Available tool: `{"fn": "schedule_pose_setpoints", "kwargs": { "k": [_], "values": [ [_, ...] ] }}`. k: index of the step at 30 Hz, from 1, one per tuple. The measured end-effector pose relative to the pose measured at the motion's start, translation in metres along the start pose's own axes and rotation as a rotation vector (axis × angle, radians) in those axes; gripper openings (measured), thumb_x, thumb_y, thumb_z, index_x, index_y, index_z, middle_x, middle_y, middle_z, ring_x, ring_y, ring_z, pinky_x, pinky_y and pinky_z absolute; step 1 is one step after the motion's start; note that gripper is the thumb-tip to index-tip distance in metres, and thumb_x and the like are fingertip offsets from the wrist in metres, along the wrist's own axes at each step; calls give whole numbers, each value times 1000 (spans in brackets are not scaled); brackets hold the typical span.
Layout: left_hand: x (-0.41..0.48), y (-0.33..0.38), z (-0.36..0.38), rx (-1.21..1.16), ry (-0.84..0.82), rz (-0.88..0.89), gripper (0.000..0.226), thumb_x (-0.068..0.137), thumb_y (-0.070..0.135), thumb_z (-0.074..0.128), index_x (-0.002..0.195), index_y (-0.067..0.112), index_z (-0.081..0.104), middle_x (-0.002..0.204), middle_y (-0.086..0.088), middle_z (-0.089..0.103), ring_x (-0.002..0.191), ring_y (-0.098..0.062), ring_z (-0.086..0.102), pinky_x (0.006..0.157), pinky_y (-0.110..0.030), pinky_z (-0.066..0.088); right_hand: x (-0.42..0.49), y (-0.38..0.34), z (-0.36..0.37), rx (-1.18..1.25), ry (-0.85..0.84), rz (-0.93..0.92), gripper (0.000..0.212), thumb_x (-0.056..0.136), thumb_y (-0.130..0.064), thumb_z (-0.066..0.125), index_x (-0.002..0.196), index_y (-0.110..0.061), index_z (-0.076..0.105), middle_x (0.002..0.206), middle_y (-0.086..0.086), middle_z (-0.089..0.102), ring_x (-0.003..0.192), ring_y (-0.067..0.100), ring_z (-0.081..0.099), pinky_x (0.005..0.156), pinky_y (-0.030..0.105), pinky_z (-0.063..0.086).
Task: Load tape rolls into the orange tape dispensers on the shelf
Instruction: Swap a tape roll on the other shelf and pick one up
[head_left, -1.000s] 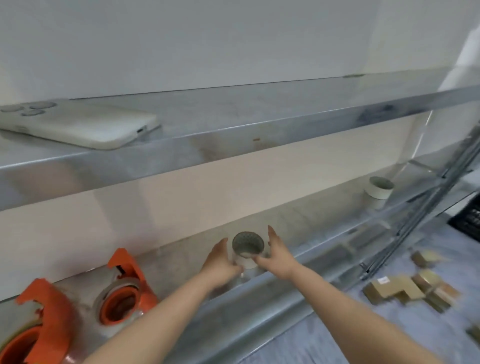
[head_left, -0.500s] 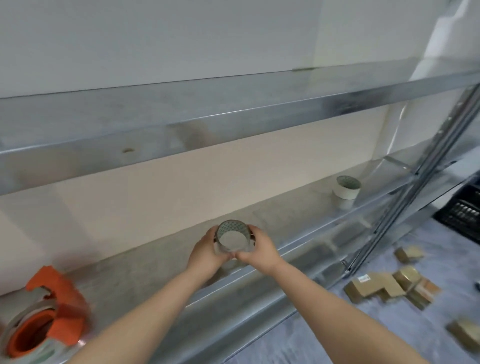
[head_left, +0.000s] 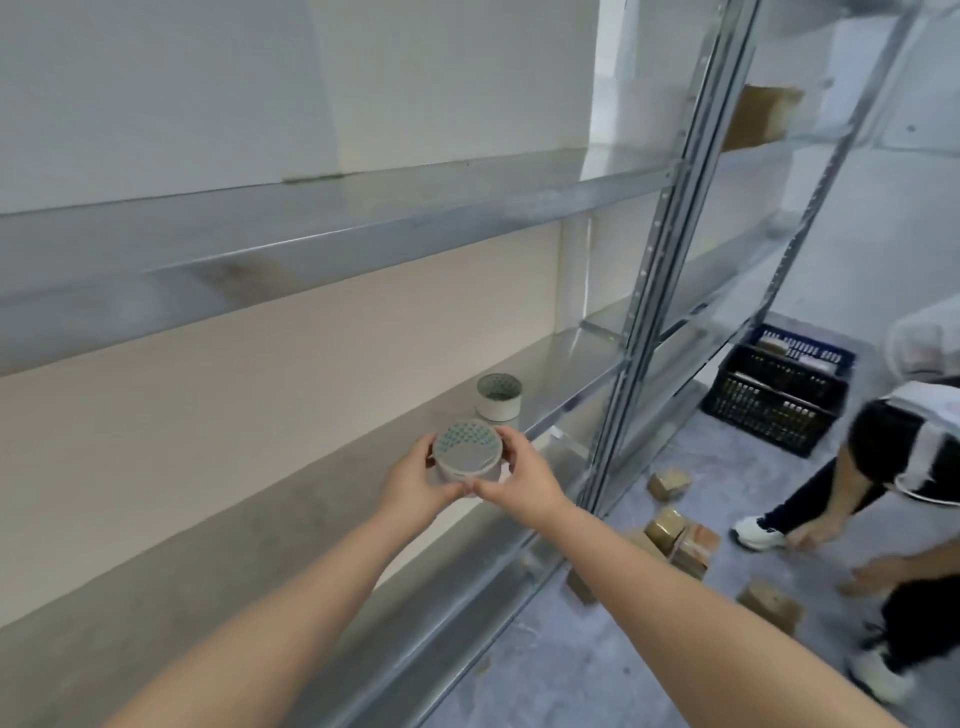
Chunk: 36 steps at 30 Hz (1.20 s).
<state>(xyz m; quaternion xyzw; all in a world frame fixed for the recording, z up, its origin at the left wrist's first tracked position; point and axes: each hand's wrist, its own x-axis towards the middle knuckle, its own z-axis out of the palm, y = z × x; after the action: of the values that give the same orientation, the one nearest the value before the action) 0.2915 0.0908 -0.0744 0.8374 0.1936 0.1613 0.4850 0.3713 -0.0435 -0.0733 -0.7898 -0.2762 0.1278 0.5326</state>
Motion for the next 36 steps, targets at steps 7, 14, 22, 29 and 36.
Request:
{"fn": "schedule_pose_setpoints", "kwargs": {
  "k": [7, 14, 22, 29, 36],
  "values": [
    [73, 16, 58, -25, -128, 67, 76, 65, 4, 80, 131, 8, 45, 125, -8, 60, 113, -19, 56, 96, -26, 41, 46, 41, -63, 9, 43, 15, 65, 65, -19, 82, 120, -19, 47, 111, -9, 58, 104, 5, 55, 81, 0, 40],
    [171, 35, 116, -7, -146, 69, 70, 61, 18, 84, 124, 16, 53, 118, -3, 65, 103, -13, 61, 96, -31, 48, 134, 71, -129, -53, 44, 87, 70, 62, -24, 84, 121, -20, 47, 110, -13, 58, 109, 9, 56, 85, 8, 43],
    [225, 37, 144, 122, -109, -67, 61, 70, 25, 76, 125, 20, 49, 123, 3, 63, 110, -15, 60, 80, -21, 39, 207, 97, -158, -173, -90, 127, 81, 64, -20, 81, 132, -11, 40, 132, 5, 54, 120, 19, 52, 102, 31, 43],
    [250, 40, 146, 186, 2, -204, 62, 70, 29, 75, 124, 18, 48, 125, -3, 61, 110, -25, 57, 92, -37, 47, 258, 99, -155, -151, -234, 99, 79, 67, -12, 80, 132, -5, 37, 128, 13, 54, 116, 24, 54, 98, 32, 46],
    [264, 35, 160, 180, 88, -355, 63, 65, 31, 79, 119, 18, 50, 123, -1, 63, 109, -22, 59, 89, -33, 46, 291, 112, -160, -185, -352, 14, 72, 67, -5, 77, 128, -2, 40, 124, 15, 56, 112, 25, 55, 93, 30, 47]
  ]
}}
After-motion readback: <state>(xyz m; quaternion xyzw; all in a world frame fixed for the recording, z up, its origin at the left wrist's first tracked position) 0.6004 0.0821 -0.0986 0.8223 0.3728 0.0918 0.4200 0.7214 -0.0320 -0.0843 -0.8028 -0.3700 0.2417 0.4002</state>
